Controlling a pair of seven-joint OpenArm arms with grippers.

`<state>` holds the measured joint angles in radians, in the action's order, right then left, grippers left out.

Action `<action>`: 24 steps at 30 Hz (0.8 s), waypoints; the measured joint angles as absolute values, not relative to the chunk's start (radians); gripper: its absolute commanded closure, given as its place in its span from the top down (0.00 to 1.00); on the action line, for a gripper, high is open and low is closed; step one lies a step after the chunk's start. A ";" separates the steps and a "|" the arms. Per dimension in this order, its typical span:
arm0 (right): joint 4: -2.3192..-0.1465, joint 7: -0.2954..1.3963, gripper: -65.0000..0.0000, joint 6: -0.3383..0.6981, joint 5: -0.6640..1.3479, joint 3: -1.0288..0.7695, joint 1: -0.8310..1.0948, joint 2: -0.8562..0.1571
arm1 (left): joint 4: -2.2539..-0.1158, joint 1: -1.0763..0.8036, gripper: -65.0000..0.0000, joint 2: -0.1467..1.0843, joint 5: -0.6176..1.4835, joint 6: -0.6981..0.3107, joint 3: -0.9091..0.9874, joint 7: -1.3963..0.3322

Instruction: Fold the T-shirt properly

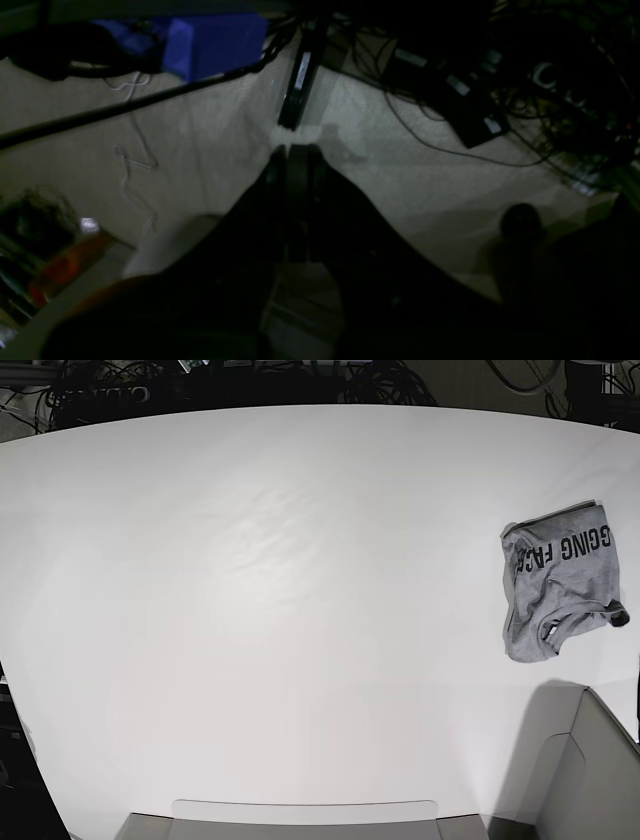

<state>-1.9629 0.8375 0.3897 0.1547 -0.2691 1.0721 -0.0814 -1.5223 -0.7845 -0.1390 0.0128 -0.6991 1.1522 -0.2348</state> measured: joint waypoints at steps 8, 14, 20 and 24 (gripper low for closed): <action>-1.592 0.699 0.00 0.390 0.138 -0.271 0.941 -0.097 | -1.230 -0.662 0.00 -0.141 -0.229 -0.722 1.195 -0.040; -1.250 0.625 0.00 0.385 0.136 -0.271 0.771 -0.178 | -1.037 -0.492 0.00 -0.139 -0.491 -0.704 1.341 0.032; -0.840 0.461 0.00 0.393 0.142 -0.263 0.576 -0.268 | -0.903 -0.334 0.00 -0.139 -0.806 -0.690 1.481 0.141; -0.506 0.286 0.00 0.409 0.140 -0.195 0.430 -0.352 | -0.730 -0.287 0.00 -0.133 -1.002 -0.696 1.481 0.249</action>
